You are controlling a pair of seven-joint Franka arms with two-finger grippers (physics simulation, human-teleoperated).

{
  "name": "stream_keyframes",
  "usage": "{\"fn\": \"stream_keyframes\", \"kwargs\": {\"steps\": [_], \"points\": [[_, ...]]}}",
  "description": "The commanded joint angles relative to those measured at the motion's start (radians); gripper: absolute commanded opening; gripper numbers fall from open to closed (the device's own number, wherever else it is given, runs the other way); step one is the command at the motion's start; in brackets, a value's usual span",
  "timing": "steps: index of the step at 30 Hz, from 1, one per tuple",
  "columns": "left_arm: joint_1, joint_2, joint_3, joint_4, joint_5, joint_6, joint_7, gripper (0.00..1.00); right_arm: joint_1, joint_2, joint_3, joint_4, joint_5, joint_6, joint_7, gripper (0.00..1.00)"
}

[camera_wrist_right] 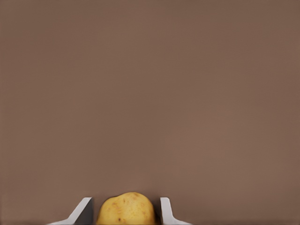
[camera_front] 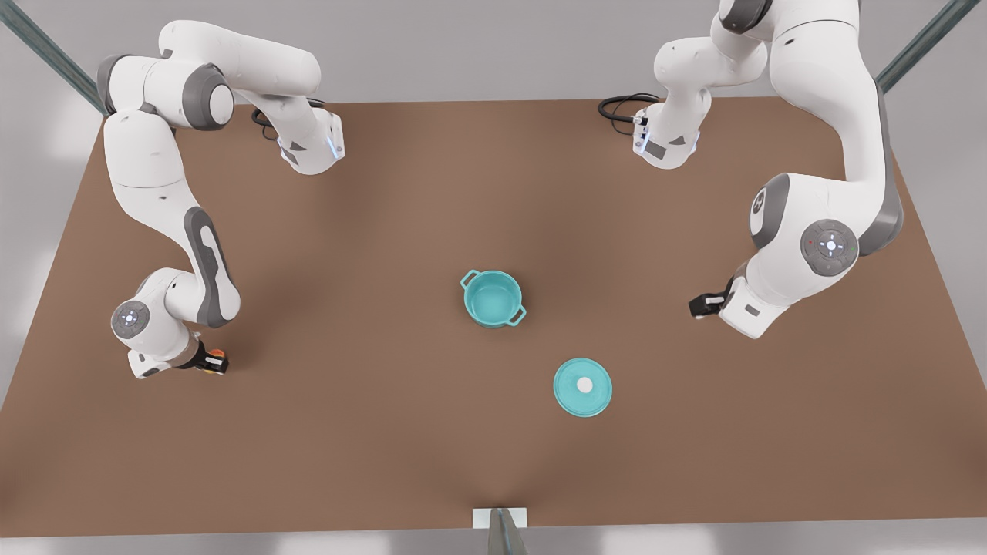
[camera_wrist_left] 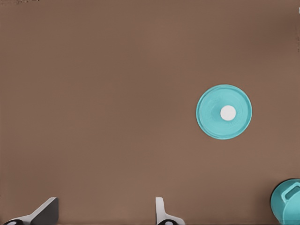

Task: Open the pot lid and put the potato into the pot

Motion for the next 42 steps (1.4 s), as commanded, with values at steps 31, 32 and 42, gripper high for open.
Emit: {"fn": "stream_keyframes", "kwargs": {"steps": [31, 32, 42], "points": [[0.003, -0.001, 0.0, 0.0, 0.009, -0.009, 0.205, 1.0, 0.002, -0.025, 0.012, -0.015, 0.003, -0.014, 0.032, 0.53], [0.003, -0.001, 0.0, 0.0, 0.01, -0.009, 0.205, 1.0, 0.002, -0.03, 0.012, -0.02, 0.003, -0.015, 0.03, 0.52], [0.005, -0.001, 0.002, 0.0, 0.01, -0.009, 0.209, 1.0, 0.031, -0.131, 0.074, -0.043, 0.003, -0.13, 0.217, 0.52]]}}
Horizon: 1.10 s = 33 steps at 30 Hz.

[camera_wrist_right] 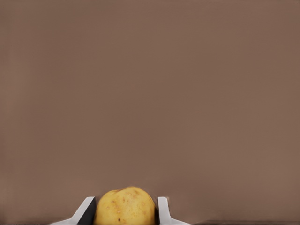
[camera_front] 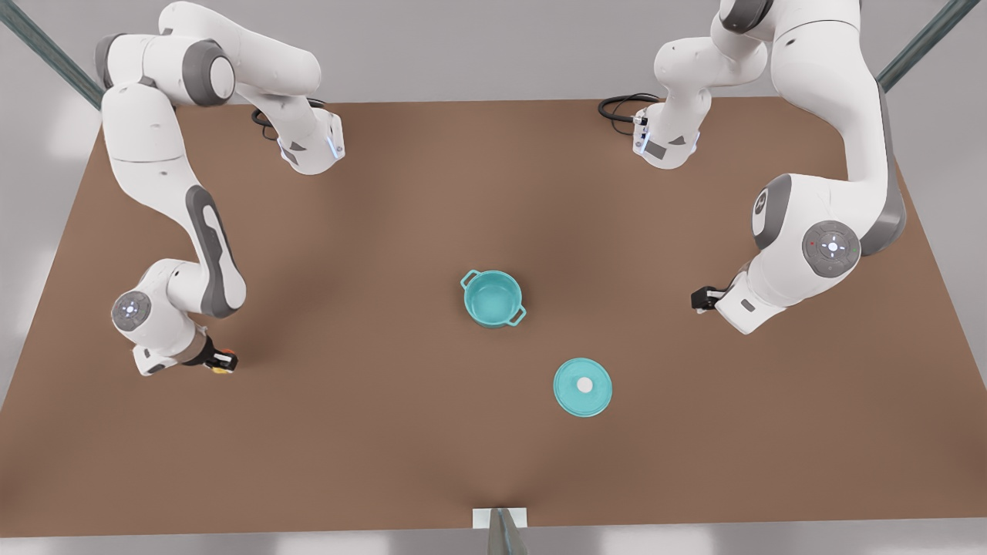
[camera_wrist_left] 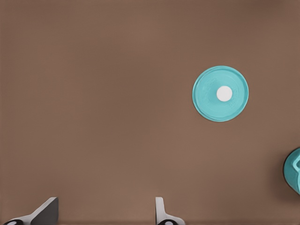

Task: Open the pot lid and put the potato into the pot

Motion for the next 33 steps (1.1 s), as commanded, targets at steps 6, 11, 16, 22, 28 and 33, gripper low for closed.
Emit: {"fn": "stream_keyframes", "kwargs": {"steps": [6, 11, 16, 22, 28, 33], "points": [[0.002, -0.001, 0.0, -0.001, 0.001, 0.0, 0.023, 1.0, 0.096, -0.071, 0.049, 0.006, -0.007, -0.159, 0.437, 0.52], [0.003, -0.001, 0.0, -0.001, 0.002, 0.0, 0.023, 1.0, 0.178, -0.087, 0.118, 0.017, -0.006, -0.187, 0.702, 0.52], [0.003, -0.001, 0.0, -0.001, 0.002, 0.0, 0.023, 1.0, 0.237, -0.107, 0.249, 0.039, -0.007, -0.236, 1.017, 0.52], [0.002, 0.005, 0.0, -0.004, 0.001, -0.004, 0.021, 1.0, 0.437, -0.102, 0.319, 0.08, -0.007, -0.235, 1.356, 0.52], [-0.001, 0.007, 0.0, -0.007, -0.001, -0.017, 0.017, 1.0, 0.635, 0.016, 0.316, 0.278, -0.007, -0.245, 1.545, 0.52], [0.048, 0.037, 0.008, 0.004, -0.007, -0.114, 0.025, 1.0, 0.684, 0.146, 0.31, 0.364, -0.018, -0.242, 1.56, 0.52]]}}
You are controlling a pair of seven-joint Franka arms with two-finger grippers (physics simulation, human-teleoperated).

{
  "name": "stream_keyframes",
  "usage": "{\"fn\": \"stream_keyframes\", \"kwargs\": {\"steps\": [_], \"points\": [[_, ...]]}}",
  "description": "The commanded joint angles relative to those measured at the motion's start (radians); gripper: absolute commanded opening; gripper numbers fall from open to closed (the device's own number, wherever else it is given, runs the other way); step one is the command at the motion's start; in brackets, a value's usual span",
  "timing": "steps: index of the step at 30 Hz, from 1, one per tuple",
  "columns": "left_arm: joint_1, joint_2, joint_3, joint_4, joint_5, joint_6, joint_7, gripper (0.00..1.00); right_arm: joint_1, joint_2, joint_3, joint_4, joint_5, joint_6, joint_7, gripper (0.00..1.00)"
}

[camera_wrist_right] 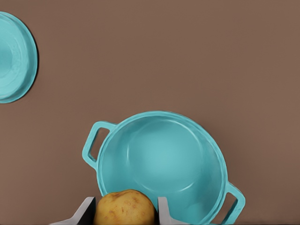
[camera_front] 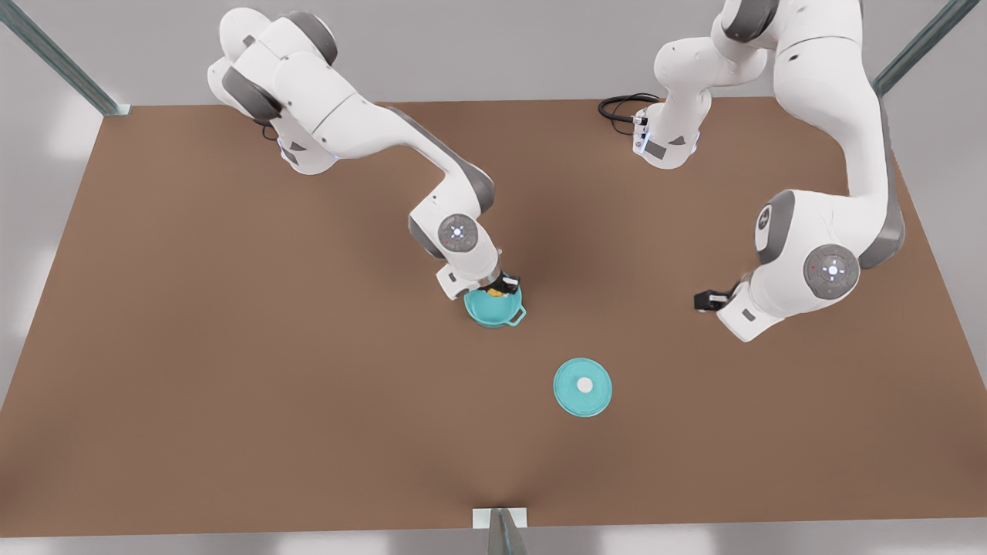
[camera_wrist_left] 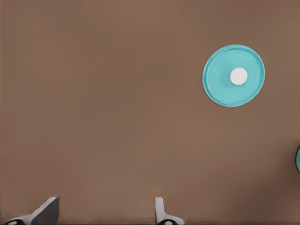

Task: Open the pot lid and put the potato into the pot

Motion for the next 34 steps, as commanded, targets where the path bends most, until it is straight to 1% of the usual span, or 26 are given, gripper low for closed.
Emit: {"fn": "stream_keyframes", "kwargs": {"steps": [1, 2, 4, 6, 7, 8, 11, 12, 13, 14, 15, 17, 19, 20, 21, 22, 24, 28, 30, 34], "points": [[0.029, -0.014, 0.001, 0.05, -0.015, -0.182, 0.007, 1.0, 0.035, 0.035, -0.037, 0.024, -0.008, -0.008, 0.532, 0.52], [0.031, -0.014, -0.001, 0.078, -0.034, -0.269, 0.005, 1.0, 0.047, 0.054, -0.053, 0.032, -0.01, -0.003, 0.533, 0.52], [0.067, -0.014, 0.001, 0.06, -0.092, -0.319, 0.007, 1.0, 0.058, 0.074, -0.071, 0.063, -0.008, -0.003, 0.532, 0.52], [0.066, -0.016, -0.004, 0.061, -0.101, -0.325, 0.007, 1.0, 0.058, 0.074, -0.071, 0.066, -0.008, -0.003, 0.532, 0.52], [0.066, -0.016, -0.009, 0.06, -0.101, -0.328, 0.007, 1.0, 0.058, 0.074, -0.071, 0.066, -0.01, -0.005, 0.521, 0.81], [0.066, -0.016, -0.009, 0.06, -0.103, -0.33, 0.007, 1.0, 0.059, 0.072, -0.071, 0.066, -0.01, -0.006, 0.515, 1.0], [0.061, -0.014, -0.012, 0.07, -0.101, -0.333, 0.005, 1.0, 0.056, 0.064, -0.071, 0.066, -0.008, -0.011, 0.512, 1.0], [0.066, -0.014, -0.009, 0.07, -0.101, -0.333, 0.007, 1.0, 0.048, 0.026, -0.074, 0.066, -0.014, -0.037, 0.509, 1.0], [0.063, -0.016, -0.012, 0.069, -0.1, -0.339, 0.007, 1.0, -0.011, -0.041, -0.08, 0.06, -0.028, -0.153, 0.42, 1.0], [0.067, -0.014, -0.009, 0.07, -0.1, -0.338, 0.01, 1.0, -0.096, -0.109, -0.08, 0.06, -0.028, -0.291, 0.297, 1.0], [0.067, -0.012, -0.006, 0.076, -0.1, -0.336, 0.017, 1.0, -0.227, -0.169, -0.082, 0.064, -0.03, -0.415, 0.132, 1.0], [0.069, -0.009, -0.006, 0.076, -0.098, -0.332, 0.017, 1.0, -0.479, -0.238, -0.083, 0.066, -0.057, -0.583, -0.275, 1.0], [0.063, -0.003, -0.009, 0.11, -0.092, -0.299, 0.016, 1.0, -0.683, -0.275, -0.086, 0.057, -0.088, -0.6, -0.633, 1.0], [0.067, -0.005, -0.006, 0.141, -0.101, -0.26, 0.017, 1.0, -0.742, -0.311, -0.085, 0.014, -0.088, -0.589, -0.824, 1.0], [0.06, -0.002, -0.012, 0.139, -0.084, -0.142, 0.014, 1.0, -0.785, -0.342, -0.086, -0.008, -0.088, -0.589, -0.958, 1.0], [0.058, 0.003, -0.012, 0.139, -0.054, -0.078, 0.014, 1.0, -0.798, -0.348, -0.086, -0.008, -0.09, -0.589, -0.971, 1.0], [0.063, 0.018, -0.009, 0.135, -0.074, -0.026, 0.01, 1.0, -0.798, -0.348, -0.085, -0.008, -0.088, -0.589, -0.987, 1.0], [0.08, 0.021, -0.002, 0.13, -0.06, -0.028, 0.005, 1.0, -0.798, -0.342, -0.085, -0.008, -0.085, -0.606, -0.982, 1.0], [0.08, 0.021, -0.002, 0.13, -0.058, -0.028, 0.005, 1.0, -0.797, -0.345, -0.083, -0.006, -0.085, -0.657, -0.984, 1.0], [0.08, 0.023, -0.002, 0.13, -0.06, -0.028, -0.003, 1.0, -0.791, -0.345, -0.08, -0.006, -0.083, -0.657, -0.987, 1.0]]}}
